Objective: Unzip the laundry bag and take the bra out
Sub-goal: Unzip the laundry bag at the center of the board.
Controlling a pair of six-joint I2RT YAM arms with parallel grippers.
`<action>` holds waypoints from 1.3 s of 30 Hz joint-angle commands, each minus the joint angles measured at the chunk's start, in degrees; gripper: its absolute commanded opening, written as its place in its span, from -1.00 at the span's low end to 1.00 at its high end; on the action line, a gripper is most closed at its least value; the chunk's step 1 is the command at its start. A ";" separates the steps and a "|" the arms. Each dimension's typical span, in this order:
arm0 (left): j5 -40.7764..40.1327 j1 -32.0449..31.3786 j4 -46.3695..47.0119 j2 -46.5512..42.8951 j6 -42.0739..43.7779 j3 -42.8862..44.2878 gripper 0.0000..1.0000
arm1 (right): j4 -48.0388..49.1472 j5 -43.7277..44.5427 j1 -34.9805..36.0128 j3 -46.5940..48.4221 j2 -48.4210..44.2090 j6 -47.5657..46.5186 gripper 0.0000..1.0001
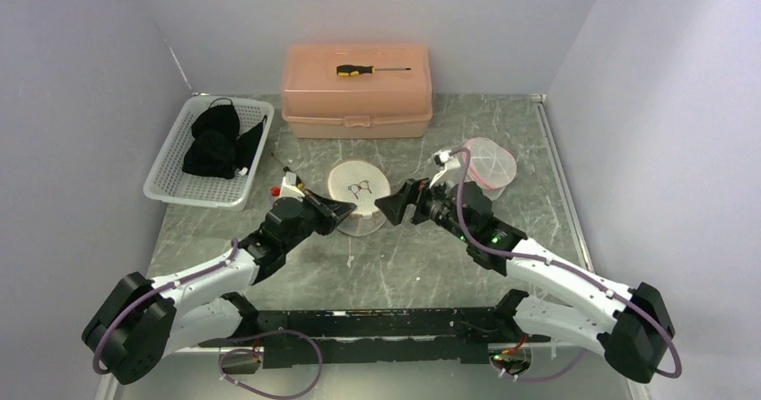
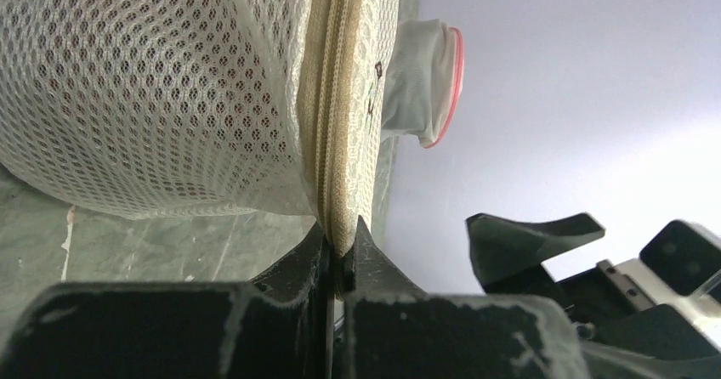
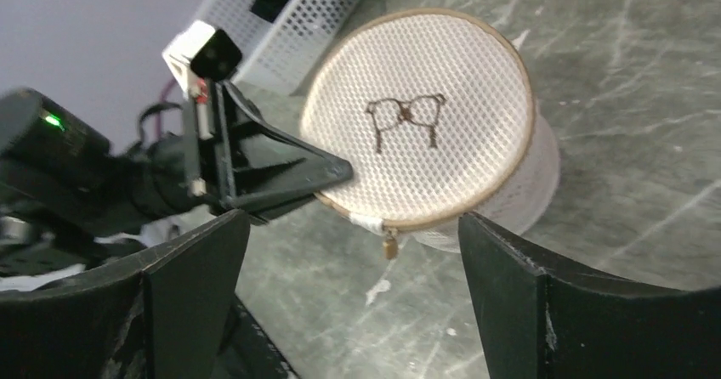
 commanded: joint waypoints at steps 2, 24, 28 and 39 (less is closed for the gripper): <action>-1.10 0.20 -4.03 0.75 -5.01 4.67 -0.95 | -4.98 13.60 2.96 -3.95 -1.95 -6.42 0.77; -6.72 0.26 -22.04 -2.71 -5.16 11.82 -0.95 | -8.00 15.62 12.27 7.59 11.57 -13.66 0.02; -6.82 0.18 -22.38 -2.93 -4.95 11.93 -0.95 | -8.83 15.14 12.46 9.45 14.49 -13.70 -0.12; -6.62 0.21 -22.00 -3.16 -5.21 11.58 -0.95 | -9.49 12.97 12.70 12.85 19.09 -13.45 -0.19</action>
